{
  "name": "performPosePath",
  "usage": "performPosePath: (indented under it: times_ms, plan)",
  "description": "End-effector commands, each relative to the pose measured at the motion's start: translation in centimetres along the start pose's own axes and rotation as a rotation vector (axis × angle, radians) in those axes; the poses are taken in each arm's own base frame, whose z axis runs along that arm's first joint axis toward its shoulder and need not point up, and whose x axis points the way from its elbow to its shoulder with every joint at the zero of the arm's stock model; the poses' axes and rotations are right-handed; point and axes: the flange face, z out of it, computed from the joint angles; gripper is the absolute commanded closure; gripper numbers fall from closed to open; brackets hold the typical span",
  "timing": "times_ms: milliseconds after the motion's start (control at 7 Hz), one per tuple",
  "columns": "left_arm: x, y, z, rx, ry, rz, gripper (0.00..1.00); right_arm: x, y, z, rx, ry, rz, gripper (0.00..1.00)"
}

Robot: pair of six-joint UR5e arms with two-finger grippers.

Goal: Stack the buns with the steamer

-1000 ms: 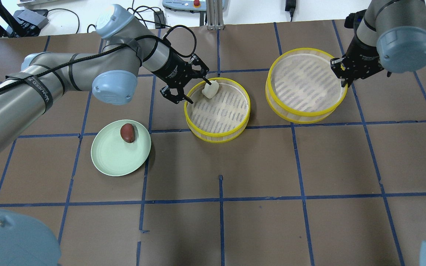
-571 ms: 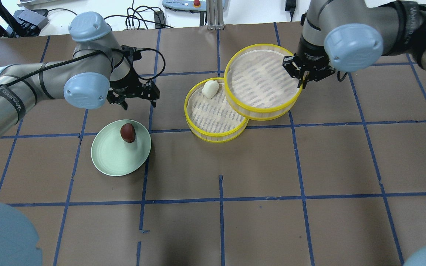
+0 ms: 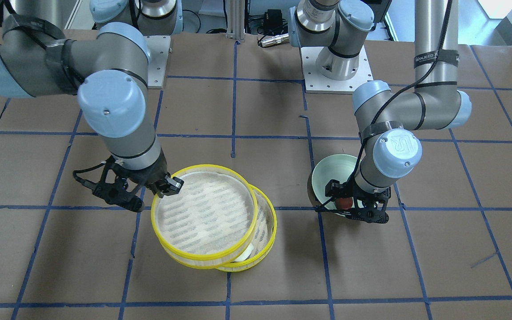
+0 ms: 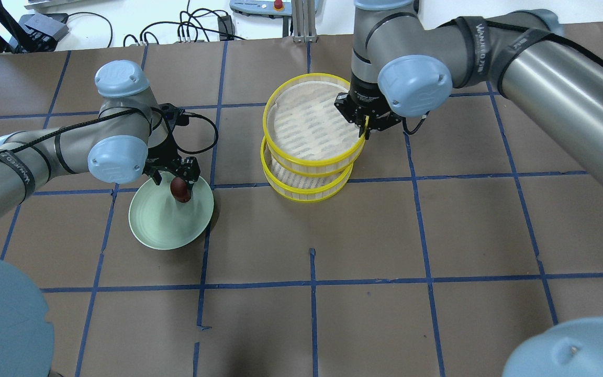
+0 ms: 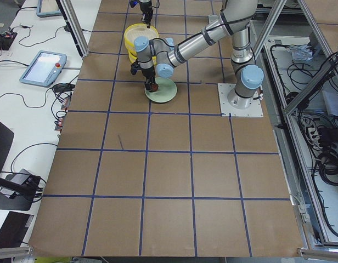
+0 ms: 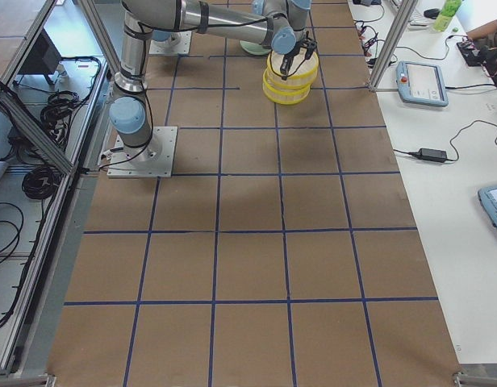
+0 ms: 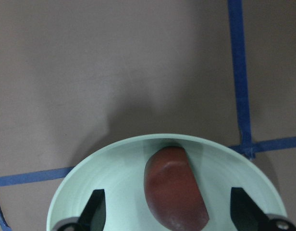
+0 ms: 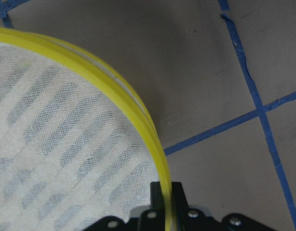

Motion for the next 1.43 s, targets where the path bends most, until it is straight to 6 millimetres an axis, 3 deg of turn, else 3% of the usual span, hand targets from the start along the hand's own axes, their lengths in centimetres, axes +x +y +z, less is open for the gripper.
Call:
performPosePath:
  times_ms: [0,286,429,714,857,1000,1143,1286]
  plan:
    - [0.0,-0.1,0.1,0.004,0.005,0.004,0.95,-0.6,0.2,1.2,-0.012,0.019,0.001,0.96]
    - [-0.3,-0.3,-3.4,0.061,-0.008,-0.093,0.95,-0.7,0.2,1.5,-0.019,0.023,0.0,0.96]
    - [1.0,-0.1,-5.0,0.041,0.16,-0.203,0.95,-0.7,0.3,1.7,-0.023,0.025,0.0,0.96]
    - [3.1,-1.1,-11.7,0.007,0.469,-0.446,0.92,-0.6,0.3,2.0,-0.024,0.031,0.0,0.94]
    - [4.0,-2.6,-14.8,-0.008,0.646,-0.607,0.91,-0.6,0.3,2.2,-0.024,0.033,-0.001,0.93]
    - [4.8,-3.1,-16.0,-0.055,0.769,-0.721,0.91,-0.6,0.3,2.2,-0.025,0.032,0.0,0.93]
    - [5.5,-3.8,-15.3,-0.119,0.835,-0.813,0.91,-0.6,0.4,2.2,-0.028,0.031,0.001,0.91]
    - [7.2,-4.1,-14.6,-0.131,0.853,-0.797,0.71,-0.7,0.4,2.2,-0.037,0.02,0.003,0.87]
